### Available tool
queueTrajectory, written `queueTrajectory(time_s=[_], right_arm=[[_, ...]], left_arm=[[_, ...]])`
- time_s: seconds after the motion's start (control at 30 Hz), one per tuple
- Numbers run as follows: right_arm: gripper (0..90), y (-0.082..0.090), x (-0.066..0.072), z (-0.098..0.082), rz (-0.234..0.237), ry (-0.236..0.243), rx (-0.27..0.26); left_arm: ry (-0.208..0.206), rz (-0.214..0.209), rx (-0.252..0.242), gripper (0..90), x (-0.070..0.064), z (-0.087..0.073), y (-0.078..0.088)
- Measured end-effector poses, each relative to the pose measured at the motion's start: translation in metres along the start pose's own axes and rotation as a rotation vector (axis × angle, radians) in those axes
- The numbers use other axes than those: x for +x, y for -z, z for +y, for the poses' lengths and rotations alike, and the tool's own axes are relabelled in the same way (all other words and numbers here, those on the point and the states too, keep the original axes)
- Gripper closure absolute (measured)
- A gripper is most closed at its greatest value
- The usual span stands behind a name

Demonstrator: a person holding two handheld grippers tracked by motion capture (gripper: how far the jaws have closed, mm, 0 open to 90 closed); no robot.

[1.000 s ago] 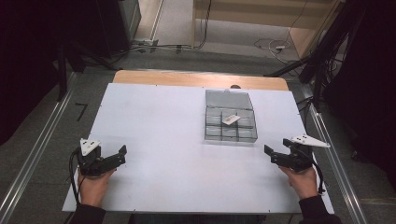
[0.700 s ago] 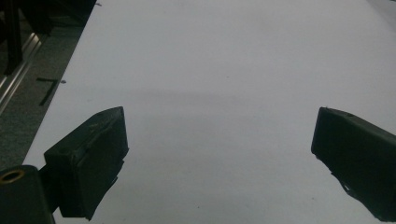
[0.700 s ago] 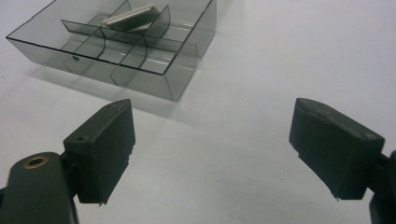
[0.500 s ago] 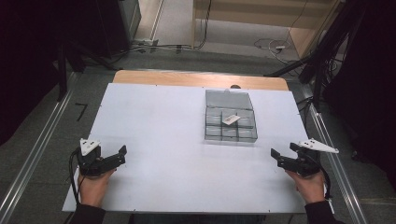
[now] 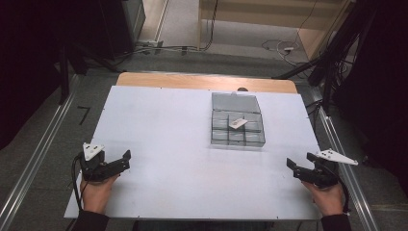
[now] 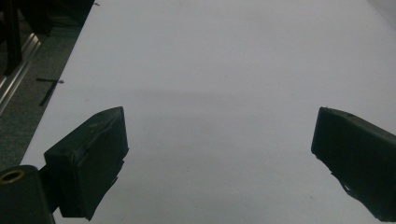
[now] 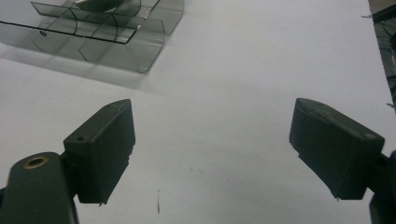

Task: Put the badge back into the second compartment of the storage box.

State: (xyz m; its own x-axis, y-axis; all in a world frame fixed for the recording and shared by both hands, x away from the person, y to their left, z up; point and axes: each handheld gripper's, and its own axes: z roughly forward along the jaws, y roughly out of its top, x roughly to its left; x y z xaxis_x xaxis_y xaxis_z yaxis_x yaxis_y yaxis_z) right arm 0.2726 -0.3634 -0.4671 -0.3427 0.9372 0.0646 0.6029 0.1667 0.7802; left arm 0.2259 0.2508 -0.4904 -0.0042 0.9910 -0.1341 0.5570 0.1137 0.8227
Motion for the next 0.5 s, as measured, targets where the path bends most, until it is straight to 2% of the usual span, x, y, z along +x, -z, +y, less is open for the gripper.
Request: queueTrajectory(time_s=[0.33,0.43,0.5], right_arm=[[13.2,0.011,-0.011,-0.011,-0.025,-0.026,0.003],[13.2,0.015,-0.017,-0.015,-0.037,-0.044,0.000],[13.3,0.018,-0.018,-0.014,-0.031,-0.083,-0.005]], left_arm=[[0.001,-0.002,0.000,4.3,0.000,0.000,0.000],[0.001,0.000,-0.001,4.3,0.000,0.000,0.000],[0.000,0.002,0.002,4.3,-0.001,0.000,-0.001]])
